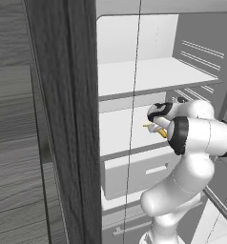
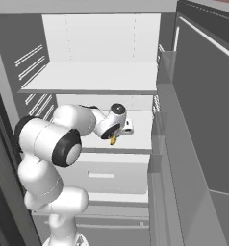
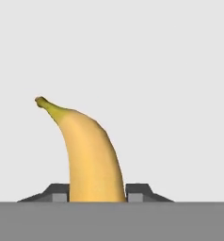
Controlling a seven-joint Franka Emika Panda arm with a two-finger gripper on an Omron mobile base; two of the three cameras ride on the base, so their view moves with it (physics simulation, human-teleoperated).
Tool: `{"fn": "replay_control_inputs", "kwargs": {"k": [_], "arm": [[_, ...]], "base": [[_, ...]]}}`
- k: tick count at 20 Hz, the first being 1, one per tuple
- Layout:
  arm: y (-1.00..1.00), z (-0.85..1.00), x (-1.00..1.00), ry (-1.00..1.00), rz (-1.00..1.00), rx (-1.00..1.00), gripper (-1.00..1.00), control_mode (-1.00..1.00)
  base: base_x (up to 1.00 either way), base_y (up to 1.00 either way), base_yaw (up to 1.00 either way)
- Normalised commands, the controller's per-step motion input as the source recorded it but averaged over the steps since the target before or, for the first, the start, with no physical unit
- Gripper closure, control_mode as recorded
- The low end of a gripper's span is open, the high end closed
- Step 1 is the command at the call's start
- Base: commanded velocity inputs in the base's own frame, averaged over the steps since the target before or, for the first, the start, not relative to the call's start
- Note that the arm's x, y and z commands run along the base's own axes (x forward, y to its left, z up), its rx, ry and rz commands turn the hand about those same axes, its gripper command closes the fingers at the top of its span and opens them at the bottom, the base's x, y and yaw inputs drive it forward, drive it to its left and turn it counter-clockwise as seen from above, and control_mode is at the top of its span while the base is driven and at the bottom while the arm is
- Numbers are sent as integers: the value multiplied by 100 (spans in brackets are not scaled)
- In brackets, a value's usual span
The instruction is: Pick the peach and banana from the fridge and place them inside the tupperware on the counter.
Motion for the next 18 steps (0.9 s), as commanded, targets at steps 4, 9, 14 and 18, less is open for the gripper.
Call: {"fn": "replay_control_inputs", "kwargs": {"k": [4, 9, 14, 18], "arm": [[22, -36, -100, 0, -7, -9, 100, -100], [15, -3, -100, 0, -5, -8, 100, -100], [4, 48, -100, -10, 0, -3, 100, -100], [0, 96, -100, -16, 0, 0, 100, -100]], "base": [[0, 0, 0], [0, 0, 0], [0, 0, 0], [0, 0, 0]]}}
